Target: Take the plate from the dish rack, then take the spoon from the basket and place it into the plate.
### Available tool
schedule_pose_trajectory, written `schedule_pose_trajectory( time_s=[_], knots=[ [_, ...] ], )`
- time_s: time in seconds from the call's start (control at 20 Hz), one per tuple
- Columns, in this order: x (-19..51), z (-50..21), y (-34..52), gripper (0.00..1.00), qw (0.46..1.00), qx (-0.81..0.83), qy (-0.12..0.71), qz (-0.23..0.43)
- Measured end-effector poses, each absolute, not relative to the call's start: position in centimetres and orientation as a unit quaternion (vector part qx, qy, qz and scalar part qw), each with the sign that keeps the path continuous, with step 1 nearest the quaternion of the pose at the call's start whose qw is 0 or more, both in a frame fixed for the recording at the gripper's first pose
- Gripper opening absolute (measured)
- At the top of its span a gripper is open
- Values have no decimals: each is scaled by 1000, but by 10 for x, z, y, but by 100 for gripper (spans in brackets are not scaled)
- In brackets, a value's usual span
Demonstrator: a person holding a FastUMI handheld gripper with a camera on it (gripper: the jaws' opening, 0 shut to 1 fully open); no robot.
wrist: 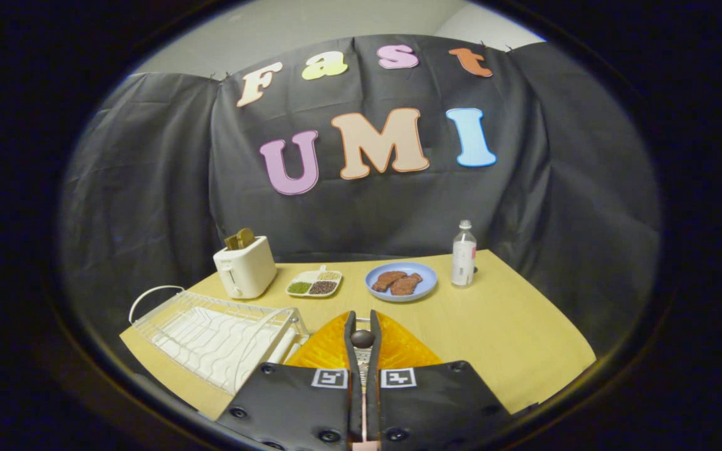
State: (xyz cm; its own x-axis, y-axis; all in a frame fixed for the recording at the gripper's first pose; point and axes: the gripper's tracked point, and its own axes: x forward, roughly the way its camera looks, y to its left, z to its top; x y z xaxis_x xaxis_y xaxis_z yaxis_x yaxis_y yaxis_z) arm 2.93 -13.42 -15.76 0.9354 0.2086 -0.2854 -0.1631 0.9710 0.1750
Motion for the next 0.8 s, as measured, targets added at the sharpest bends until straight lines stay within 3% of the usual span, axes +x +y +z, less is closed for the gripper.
schedule_pose_trajectory(
  time_s=[0.45,0.8],
  knots=[
    [-37,-139,-144,5,983,85,145,66],
    [-71,-176,-143,5,980,119,150,53]
  ],
)
